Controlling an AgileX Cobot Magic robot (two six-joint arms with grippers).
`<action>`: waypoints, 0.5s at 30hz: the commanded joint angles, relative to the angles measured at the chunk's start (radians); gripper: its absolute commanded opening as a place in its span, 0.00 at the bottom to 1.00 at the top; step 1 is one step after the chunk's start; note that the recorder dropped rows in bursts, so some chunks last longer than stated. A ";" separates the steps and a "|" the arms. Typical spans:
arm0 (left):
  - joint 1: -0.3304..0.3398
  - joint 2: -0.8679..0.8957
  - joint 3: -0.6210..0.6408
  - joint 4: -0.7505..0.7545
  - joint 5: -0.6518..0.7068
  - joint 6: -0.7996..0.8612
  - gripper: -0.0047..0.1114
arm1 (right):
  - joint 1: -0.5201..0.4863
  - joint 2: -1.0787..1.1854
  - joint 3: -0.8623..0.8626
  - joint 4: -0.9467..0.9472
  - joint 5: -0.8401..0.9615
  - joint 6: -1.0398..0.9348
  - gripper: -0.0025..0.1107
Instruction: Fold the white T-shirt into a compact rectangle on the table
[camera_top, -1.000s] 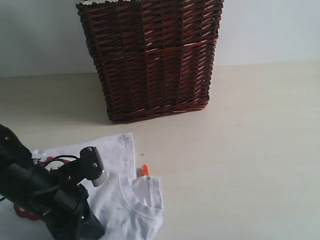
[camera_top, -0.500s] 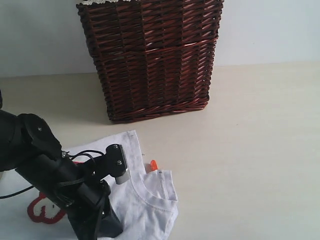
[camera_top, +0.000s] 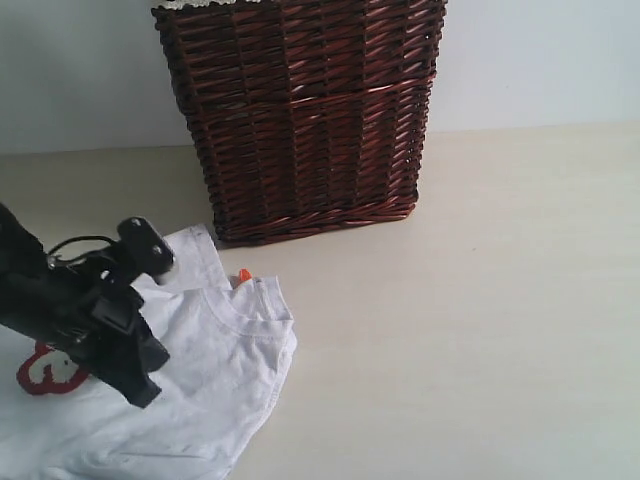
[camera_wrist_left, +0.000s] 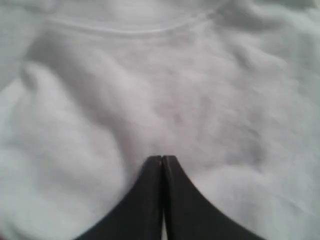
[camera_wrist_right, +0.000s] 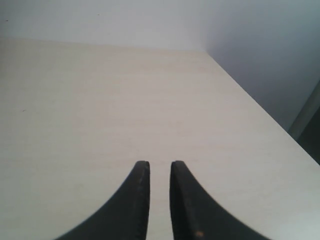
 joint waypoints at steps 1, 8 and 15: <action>0.084 -0.058 0.006 -0.123 0.110 -0.010 0.04 | -0.003 -0.007 0.005 0.000 -0.012 0.000 0.17; 0.201 -0.071 0.006 -0.110 -0.056 0.055 0.04 | -0.003 -0.007 0.005 0.000 -0.012 0.000 0.17; 0.188 0.077 0.006 -0.118 -0.033 0.243 0.04 | -0.003 -0.007 0.005 0.002 -0.012 0.000 0.17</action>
